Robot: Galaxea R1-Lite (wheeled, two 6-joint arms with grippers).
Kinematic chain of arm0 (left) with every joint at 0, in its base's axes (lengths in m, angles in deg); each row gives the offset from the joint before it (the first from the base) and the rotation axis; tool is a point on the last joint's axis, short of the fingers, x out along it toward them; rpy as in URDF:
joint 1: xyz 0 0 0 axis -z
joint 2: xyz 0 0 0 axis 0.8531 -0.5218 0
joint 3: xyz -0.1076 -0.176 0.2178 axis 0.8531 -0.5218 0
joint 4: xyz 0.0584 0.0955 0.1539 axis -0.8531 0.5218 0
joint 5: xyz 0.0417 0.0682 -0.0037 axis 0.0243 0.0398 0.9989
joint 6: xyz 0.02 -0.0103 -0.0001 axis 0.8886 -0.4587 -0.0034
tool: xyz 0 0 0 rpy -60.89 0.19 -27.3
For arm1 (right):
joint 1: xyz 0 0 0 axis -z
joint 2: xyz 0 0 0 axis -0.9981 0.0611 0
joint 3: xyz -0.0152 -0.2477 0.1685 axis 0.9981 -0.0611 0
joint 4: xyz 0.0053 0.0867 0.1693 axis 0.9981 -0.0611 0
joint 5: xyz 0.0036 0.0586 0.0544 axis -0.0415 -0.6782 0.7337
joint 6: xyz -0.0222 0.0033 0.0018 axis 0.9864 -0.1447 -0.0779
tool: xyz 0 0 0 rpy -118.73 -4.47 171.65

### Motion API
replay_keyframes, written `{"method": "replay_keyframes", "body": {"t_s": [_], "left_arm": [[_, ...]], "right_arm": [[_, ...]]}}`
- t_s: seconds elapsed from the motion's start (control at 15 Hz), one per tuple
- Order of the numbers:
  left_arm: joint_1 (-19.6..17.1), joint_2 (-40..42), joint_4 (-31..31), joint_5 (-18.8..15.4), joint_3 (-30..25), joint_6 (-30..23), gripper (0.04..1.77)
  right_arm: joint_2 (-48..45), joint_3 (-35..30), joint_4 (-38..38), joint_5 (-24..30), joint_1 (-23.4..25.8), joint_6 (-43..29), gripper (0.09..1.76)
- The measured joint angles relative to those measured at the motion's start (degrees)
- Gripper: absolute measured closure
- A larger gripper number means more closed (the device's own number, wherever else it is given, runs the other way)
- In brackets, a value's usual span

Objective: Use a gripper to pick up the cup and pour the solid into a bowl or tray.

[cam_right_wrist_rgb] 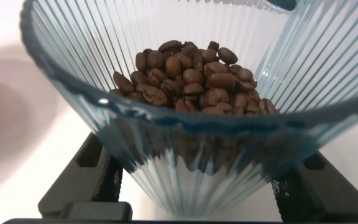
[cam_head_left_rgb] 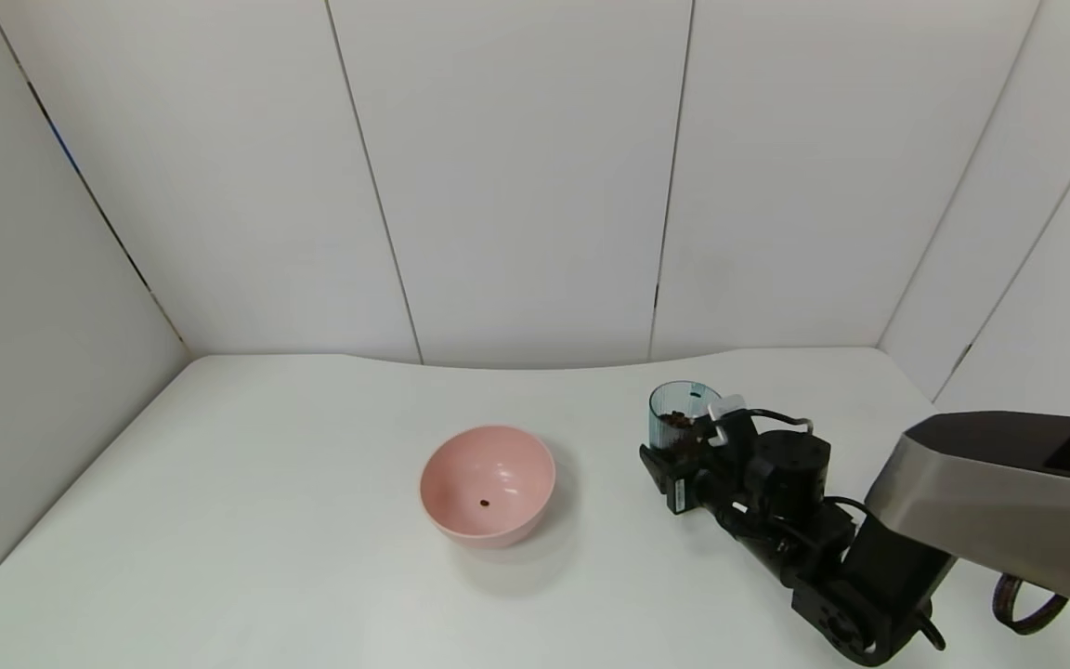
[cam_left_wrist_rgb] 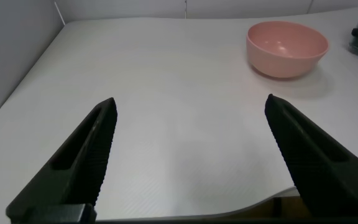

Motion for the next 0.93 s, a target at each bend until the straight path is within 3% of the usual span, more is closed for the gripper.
{"method": "replay_keyframes", "body": {"t_s": [0.6,0.93], "left_arm": [[0.00,0.00,0.00,0.00,0.00,0.00,0.09],[0.00,0.00,0.00,0.02,0.00,0.00,0.09]], "right_arm": [[-9.28,7.30,-19.90,-0.60,-3.80,8.50,0.51],[-11.41,12.41,-25.97,-2.23,-6.29,15.77,0.51]]}}
